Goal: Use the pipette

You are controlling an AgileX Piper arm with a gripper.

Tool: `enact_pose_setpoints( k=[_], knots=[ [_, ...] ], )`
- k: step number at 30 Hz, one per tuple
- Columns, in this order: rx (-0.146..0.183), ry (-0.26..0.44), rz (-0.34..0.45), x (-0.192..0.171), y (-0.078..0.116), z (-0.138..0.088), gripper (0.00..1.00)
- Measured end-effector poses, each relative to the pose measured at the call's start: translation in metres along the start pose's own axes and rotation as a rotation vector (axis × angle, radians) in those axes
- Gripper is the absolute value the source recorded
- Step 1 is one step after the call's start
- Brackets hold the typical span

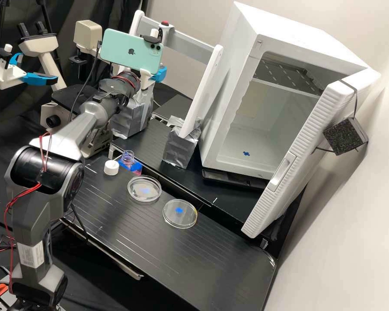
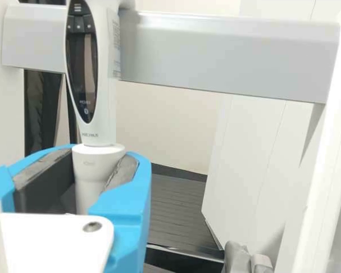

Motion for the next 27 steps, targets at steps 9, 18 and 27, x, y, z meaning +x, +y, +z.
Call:
enact_pose_setpoints(
  k=[9, 18, 27],
  knots=[
    [-0.003, -0.022, -0.024, -0.002, -0.008, 0.008, 1.0],
    [0.037, -0.044, 0.033, -0.04, -0.007, 0.021, 1.0],
    [-0.048, 0.072, 0.415, -0.121, -0.03, 0.034, 1.0]
  ],
)
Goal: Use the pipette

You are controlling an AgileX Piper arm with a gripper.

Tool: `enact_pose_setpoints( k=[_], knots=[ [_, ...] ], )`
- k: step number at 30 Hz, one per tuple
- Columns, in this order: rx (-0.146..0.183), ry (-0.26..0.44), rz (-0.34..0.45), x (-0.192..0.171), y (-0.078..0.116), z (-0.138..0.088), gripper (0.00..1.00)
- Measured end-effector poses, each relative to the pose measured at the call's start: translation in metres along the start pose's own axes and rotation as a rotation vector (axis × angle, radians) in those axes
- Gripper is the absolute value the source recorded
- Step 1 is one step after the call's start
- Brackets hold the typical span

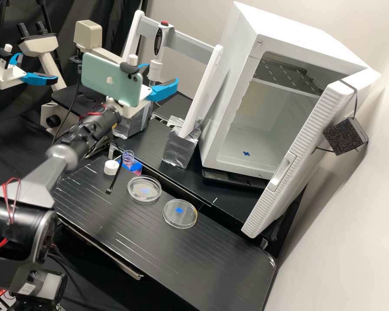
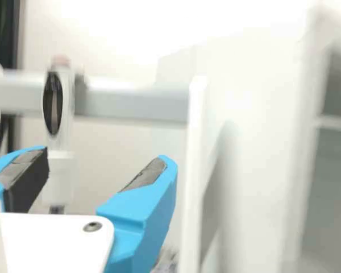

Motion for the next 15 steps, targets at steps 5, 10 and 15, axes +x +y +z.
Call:
enact_pose_setpoints(
  k=[5, 10, 15],
  knots=[
    [0.027, 0.069, 0.078, -0.03, -0.017, 0.021, 1.0],
    [0.038, 0.099, 0.122, -0.045, -0.029, 0.043, 1.0],
    [0.0, 0.05, 0.143, -0.049, -0.028, 0.06, 1.0]
  ],
)
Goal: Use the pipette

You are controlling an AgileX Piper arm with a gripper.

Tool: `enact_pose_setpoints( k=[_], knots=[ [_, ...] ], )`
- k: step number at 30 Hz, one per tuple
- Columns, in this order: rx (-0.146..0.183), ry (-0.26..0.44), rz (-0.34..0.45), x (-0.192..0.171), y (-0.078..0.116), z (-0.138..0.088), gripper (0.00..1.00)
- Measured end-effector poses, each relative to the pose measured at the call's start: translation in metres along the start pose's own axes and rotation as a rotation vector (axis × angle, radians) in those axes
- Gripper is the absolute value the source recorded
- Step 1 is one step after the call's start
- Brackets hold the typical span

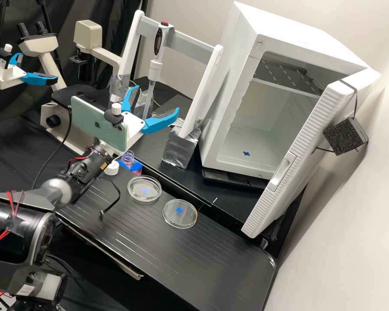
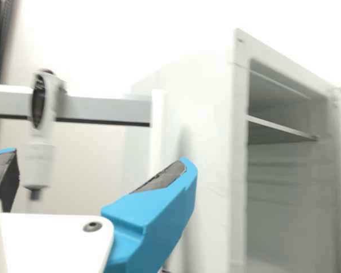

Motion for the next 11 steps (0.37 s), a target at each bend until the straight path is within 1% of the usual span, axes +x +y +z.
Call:
enact_pose_setpoints(
  k=[2, 4, 6, 9, 11],
  knots=[
    [-0.011, -0.024, 0.011, -0.001, 0.0023, 0.0075, 1.0],
    [-0.005, -0.031, 0.015, -0.0014, 0.0037, 0.0112, 1.0],
    [0.005, -0.031, 0.019, -0.0022, 0.0046, 0.0135, 1.0],
    [0.011, -0.023, 0.022, -0.0024, 0.0052, 0.0138, 1.0],
    [0.006, -0.009, 0.015, -0.0033, 0.0045, 0.0138, 1.0]
  ],
)
